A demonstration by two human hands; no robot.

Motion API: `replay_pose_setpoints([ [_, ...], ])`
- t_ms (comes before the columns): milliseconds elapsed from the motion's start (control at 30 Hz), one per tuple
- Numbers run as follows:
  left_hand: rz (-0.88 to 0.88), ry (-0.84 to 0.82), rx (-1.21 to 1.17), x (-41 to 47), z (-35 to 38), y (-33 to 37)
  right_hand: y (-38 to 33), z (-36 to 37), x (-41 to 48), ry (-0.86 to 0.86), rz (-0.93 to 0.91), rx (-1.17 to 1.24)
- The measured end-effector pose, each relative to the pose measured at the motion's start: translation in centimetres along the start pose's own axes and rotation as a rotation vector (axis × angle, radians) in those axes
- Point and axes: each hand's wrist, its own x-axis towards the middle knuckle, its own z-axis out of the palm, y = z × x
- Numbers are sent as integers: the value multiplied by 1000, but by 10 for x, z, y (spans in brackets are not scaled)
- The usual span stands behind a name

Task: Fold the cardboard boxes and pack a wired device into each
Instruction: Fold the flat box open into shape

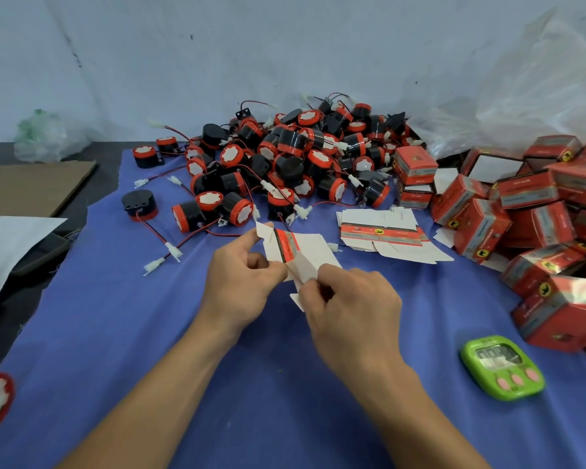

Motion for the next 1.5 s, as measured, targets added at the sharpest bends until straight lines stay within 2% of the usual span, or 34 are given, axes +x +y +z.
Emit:
replay_pose_setpoints([
  [233,-11,20,-2,0,1,4,-3,0,3,87,-1,63],
  [400,2,66,175,-3,4,4,-1,2,1,47,-11,75],
  [500,27,194,410,-8,12,1,0,5,0,1,-79,114],
  [567,60,280,438,-11,15,1,2,5,0,-7,-52,165],
  [633,-7,211,331,-12,18,-1,8,9,2,-33,20,201],
  [700,-173,43,132,-9,19,-4,12,12,3,-99,84,207],
  [767,-333,-54,6,-7,20,-5,14,15,3,-199,109,231],
  [900,-296,-53,11,-4,19,-9,13,12,4,-437,187,222],
  [1067,-249,-57,3,-6,23,-9,4,9,6,-507,195,162],
  [1267,-183,104,193,-6,30,2,-13,15,7,-455,130,-19],
  [1400,-188,186,352,-14,31,7,-8,21,8,-336,187,41],
  [1500,-190,159,532,-20,32,9,-2,20,7,-279,309,168],
])
